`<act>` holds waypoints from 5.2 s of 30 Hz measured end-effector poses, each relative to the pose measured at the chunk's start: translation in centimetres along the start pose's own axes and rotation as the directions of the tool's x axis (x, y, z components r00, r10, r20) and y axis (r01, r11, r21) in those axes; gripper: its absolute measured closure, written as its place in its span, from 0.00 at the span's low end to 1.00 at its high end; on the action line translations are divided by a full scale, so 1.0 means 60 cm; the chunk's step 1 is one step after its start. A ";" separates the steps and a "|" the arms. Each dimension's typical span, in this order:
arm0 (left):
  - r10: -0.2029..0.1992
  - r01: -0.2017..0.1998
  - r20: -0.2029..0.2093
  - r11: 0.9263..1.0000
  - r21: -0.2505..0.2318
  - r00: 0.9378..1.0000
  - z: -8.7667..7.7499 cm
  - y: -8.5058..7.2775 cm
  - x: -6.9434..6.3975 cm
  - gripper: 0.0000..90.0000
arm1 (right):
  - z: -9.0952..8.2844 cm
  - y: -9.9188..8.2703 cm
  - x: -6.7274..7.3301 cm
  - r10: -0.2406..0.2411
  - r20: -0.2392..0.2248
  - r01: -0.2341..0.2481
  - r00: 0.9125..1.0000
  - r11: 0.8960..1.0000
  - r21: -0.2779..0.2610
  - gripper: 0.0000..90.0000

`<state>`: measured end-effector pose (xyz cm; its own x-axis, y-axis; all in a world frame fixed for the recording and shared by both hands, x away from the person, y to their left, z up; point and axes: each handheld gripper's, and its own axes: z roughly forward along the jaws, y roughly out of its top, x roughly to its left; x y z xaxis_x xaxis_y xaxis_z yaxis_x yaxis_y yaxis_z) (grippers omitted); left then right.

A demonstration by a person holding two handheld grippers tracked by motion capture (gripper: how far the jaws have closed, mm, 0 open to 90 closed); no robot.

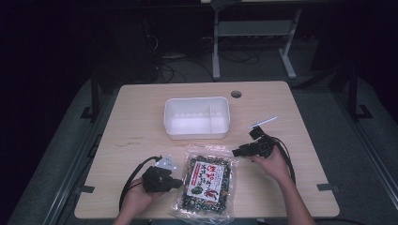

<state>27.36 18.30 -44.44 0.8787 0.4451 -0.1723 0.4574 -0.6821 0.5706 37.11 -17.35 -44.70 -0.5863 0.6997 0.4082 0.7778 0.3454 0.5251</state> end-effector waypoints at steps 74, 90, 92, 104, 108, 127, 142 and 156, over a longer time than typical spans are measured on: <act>-0.171 0.239 0.284 0.945 -0.224 0.943 0.006 0.018 0.043 0.40 | -0.175 0.050 0.113 -0.245 -0.088 0.210 0.965 0.933 -0.293 0.99; -0.076 0.161 0.295 0.948 -0.274 0.953 -0.005 0.026 0.027 0.77 | -0.178 0.048 0.104 -0.239 -0.126 0.186 0.963 0.925 -0.331 0.98; -0.058 0.136 0.271 0.951 -0.279 0.961 -0.008 0.028 0.021 0.78 | -0.177 0.046 0.097 -0.229 -0.137 0.175 0.964 0.930 -0.324 0.90; -0.028 0.106 0.259 0.950 -0.292 0.965 -0.011 0.031 0.017 0.79 | -0.132 0.016 0.071 -0.207 -0.199 0.146 0.958 0.948 -0.284 0.50; -0.031 0.107 0.257 0.951 -0.289 0.966 -0.011 0.031 0.016 0.79 | -0.109 0.010 0.074 -0.216 -0.218 0.160 0.952 0.955 -0.249 0.46; -0.011 0.091 0.257 0.950 -0.300 0.966 -0.014 0.036 0.011 0.79 | -0.055 0.007 0.068 -0.195 -0.314 0.142 0.929 0.973 -0.181 0.49; -0.011 0.074 0.215 0.956 -0.285 0.977 -0.013 0.035 0.013 0.69 | -0.074 0.005 0.085 -0.256 -0.442 0.194 0.859 0.964 -0.181 0.82; -0.024 0.048 0.098 0.967 -0.250 0.995 -0.034 0.021 0.016 0.54 | -0.139 0.011 0.093 -0.283 -0.310 0.211 0.907 0.946 -0.246 0.84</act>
<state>28.51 19.05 -42.22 0.8768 0.4024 -0.2633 0.4500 -0.4933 0.7445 32.49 -18.42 -35.85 -0.8227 0.3431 0.4533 0.5562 0.3205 0.7668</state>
